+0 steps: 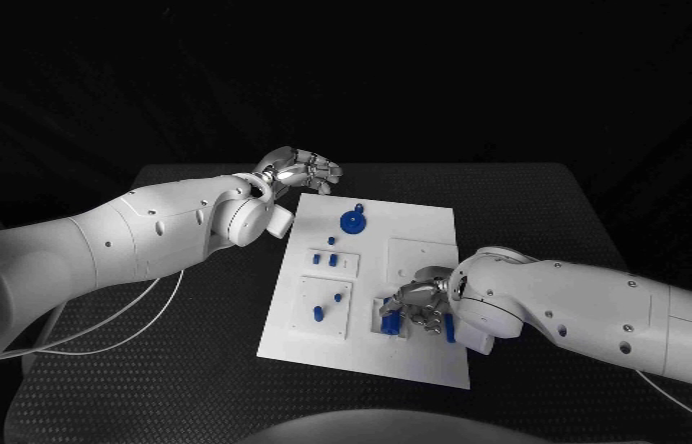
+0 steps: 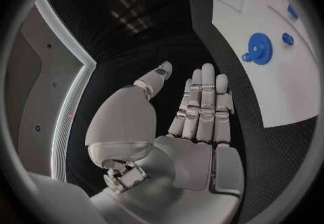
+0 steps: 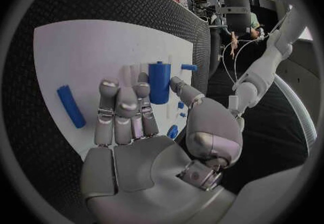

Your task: Assemble the parts on the task board

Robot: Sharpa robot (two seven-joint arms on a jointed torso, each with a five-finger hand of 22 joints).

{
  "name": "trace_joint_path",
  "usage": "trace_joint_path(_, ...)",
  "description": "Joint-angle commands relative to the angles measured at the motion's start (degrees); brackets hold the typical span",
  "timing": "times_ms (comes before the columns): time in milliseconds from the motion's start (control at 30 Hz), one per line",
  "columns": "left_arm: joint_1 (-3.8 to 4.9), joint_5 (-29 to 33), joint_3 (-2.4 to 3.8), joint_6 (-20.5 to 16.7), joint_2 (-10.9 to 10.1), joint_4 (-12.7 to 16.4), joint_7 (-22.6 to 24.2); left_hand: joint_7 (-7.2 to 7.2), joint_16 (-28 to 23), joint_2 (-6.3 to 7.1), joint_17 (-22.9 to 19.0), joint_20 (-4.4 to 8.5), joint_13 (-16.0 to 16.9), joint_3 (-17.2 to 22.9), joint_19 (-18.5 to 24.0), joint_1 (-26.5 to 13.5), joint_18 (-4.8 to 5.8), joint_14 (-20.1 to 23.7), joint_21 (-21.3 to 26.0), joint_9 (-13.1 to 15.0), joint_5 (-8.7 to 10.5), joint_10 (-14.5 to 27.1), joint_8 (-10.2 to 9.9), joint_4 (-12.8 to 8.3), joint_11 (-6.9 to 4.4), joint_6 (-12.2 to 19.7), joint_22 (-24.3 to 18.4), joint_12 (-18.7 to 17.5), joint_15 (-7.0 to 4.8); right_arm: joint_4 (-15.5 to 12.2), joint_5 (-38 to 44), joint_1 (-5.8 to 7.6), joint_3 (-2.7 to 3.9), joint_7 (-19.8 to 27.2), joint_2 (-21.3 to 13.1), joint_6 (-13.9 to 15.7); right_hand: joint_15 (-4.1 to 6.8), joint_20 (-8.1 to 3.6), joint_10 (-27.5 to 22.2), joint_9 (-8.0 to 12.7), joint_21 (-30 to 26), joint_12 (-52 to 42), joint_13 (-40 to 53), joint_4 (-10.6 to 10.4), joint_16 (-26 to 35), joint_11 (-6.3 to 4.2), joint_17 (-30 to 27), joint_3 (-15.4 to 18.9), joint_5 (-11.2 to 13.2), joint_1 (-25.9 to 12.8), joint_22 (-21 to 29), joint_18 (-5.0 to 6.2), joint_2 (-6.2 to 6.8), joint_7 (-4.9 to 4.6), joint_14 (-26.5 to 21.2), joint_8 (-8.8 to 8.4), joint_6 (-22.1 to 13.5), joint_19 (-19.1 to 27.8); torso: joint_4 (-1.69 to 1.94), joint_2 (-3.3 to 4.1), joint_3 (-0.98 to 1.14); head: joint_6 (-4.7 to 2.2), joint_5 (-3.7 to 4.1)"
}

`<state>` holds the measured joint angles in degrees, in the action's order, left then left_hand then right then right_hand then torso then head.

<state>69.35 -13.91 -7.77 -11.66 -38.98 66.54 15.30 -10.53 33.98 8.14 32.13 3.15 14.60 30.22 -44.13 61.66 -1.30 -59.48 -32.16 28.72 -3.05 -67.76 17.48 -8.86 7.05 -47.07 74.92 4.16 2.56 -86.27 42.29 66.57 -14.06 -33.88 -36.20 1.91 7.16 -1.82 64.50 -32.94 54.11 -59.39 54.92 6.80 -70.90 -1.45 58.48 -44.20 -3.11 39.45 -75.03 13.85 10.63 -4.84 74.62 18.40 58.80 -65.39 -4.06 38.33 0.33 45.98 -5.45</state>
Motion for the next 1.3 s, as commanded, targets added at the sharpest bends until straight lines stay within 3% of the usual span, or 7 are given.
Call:
trace_joint_path(33, 0.1, 0.0, 0.04, 0.8, 0.0, 0.2, 0.3, 0.03, -0.2, 0.23, 0.1, -0.25, 0.1, -0.1, 0.0, -0.5, -0.91, 0.2, 0.2, -0.1, -0.1, 0.5, 0.3, 0.3, -0.08, 0.5, 1.0, 0.2, 0.24, 0.2, 0.8, -0.25, -0.11, 0.3, 0.3, -0.3, 0.32, 0.17, -0.3, -0.1, 0.2, 0.3, 0.1, -0.3, 0.3, 0.02, 0.1, -0.1, 0.3, -0.2, -0.7, 1.15, 0.28, -0.1, 0.0, -0.18, -0.5, 0.2, -0.05, 0.04, 0.02, 0.03, -0.06)
trace_joint_path(367, 0.12, 0.0, 0.04, 0.8, 0.0, 0.1, 0.3, 0.02, -0.2, 0.24, 0.1, -0.25, 0.1, -0.1, 0.0, -0.5, -0.91, 0.2, 0.2, -0.1, -0.1, 0.5, 0.3, 0.4, -0.08, 0.5, 1.1, 0.2, 0.24, 0.1, 1.4, -0.25, -0.11, 0.4, 0.3, -0.6, 0.23, 0.08, -0.5, -0.3, 0.2, 0.5, 0.2, -0.6, 0.5, 0.14, 0.1, 0.4, 0.3, -0.5, -0.7, 1.15, 1.87, -0.24, 0.0, -0.41, -1.0, 0.3, -0.02, 0.02, 0.03, 0.13, -0.24)
trace_joint_path(800, 0.12, 0.0, 0.04, 0.8, 0.0, 0.1, 0.3, 0.03, -0.3, 0.27, 0.2, -0.25, 0.1, 0.0, 0.0, -0.5, -0.92, 0.2, 0.2, -0.1, -0.1, 0.5, 0.3, 0.4, -0.08, 0.5, 1.1, 0.2, 0.24, 0.1, 1.8, -0.28, -0.11, 0.4, 0.4, -1.0, 0.16, -0.01, -0.7, -0.5, 0.2, 0.5, 0.4, 0.1, 0.6, 0.22, 0.2, 0.7, 0.3, 0.7, -0.7, 1.15, 1.88, -0.32, -0.1, -0.52, -1.2, 0.4, -0.05, -0.02, 0.0, 0.32, -0.38)
trace_joint_path(1300, 0.13, 0.0, 0.04, 0.7, 0.0, 0.1, 0.3, 0.03, -0.3, 0.29, 0.2, -0.25, 0.1, 0.0, 0.0, -0.5, -0.92, 0.2, 0.3, -0.1, -0.1, 0.5, 0.4, 0.5, -0.08, 0.5, 1.1, 0.2, 0.24, 0.0, 2.2, -0.28, -0.11, 0.6, 0.4, -0.5, 0.01, 0.16, -0.9, -0.9, 0.0, 0.6, 0.7, -0.7, 0.9, 0.38, 0.3, 2.1, 0.3, 0.0, -0.6, 1.15, 3.23, -0.48, -0.2, -0.73, -1.6, 0.6, -0.04, 0.0, -0.01, 0.34, -0.38)
